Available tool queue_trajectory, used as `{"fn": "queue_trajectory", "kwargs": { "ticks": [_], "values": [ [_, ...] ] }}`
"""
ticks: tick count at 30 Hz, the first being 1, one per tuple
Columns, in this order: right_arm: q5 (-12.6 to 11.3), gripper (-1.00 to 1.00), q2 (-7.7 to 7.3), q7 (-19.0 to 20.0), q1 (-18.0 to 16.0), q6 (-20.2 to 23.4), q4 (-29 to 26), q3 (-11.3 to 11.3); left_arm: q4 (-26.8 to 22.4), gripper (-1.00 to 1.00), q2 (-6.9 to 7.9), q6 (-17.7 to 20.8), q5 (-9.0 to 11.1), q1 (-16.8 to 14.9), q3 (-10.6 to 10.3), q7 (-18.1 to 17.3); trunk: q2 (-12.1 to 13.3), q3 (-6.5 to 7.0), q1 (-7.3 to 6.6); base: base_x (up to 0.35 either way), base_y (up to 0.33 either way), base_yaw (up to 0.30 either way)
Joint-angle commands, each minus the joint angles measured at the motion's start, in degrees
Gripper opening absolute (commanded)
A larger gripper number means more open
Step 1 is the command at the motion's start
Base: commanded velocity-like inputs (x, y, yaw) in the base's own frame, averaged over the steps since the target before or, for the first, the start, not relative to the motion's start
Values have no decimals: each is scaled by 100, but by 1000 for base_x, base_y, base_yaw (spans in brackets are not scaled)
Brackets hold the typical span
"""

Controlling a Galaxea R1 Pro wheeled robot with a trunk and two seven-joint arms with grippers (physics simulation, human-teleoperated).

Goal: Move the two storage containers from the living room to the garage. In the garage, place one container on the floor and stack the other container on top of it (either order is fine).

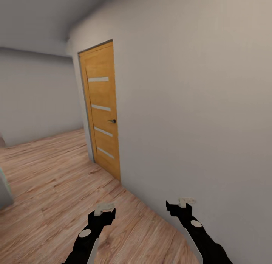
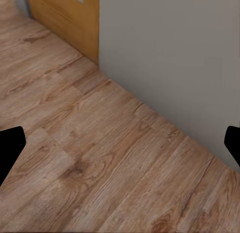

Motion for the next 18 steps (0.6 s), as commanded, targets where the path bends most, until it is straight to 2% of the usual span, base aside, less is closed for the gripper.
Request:
{"fn": "queue_trajectory", "kwargs": {
  "ticks": [1, 15, 18],
  "values": [
    [-59, 100, -10, -42, 0, 25, -11, 34, -6, 100, 0, 31, -19, -1, -9, 25, -4, -3, 3, 117, 0, 135],
    [-59, 100, -10, -42, 0, 26, -11, 34, -6, 100, 0, 39, -21, -3, -9, 30, -4, -3, 3, 301, 0, 18],
    [-59, 100, -10, -42, 0, 27, -11, 34, -6, 100, 0, 41, -21, -2, -9, 30, -4, -3, 3, 327, 0, 125]
  ]
}}
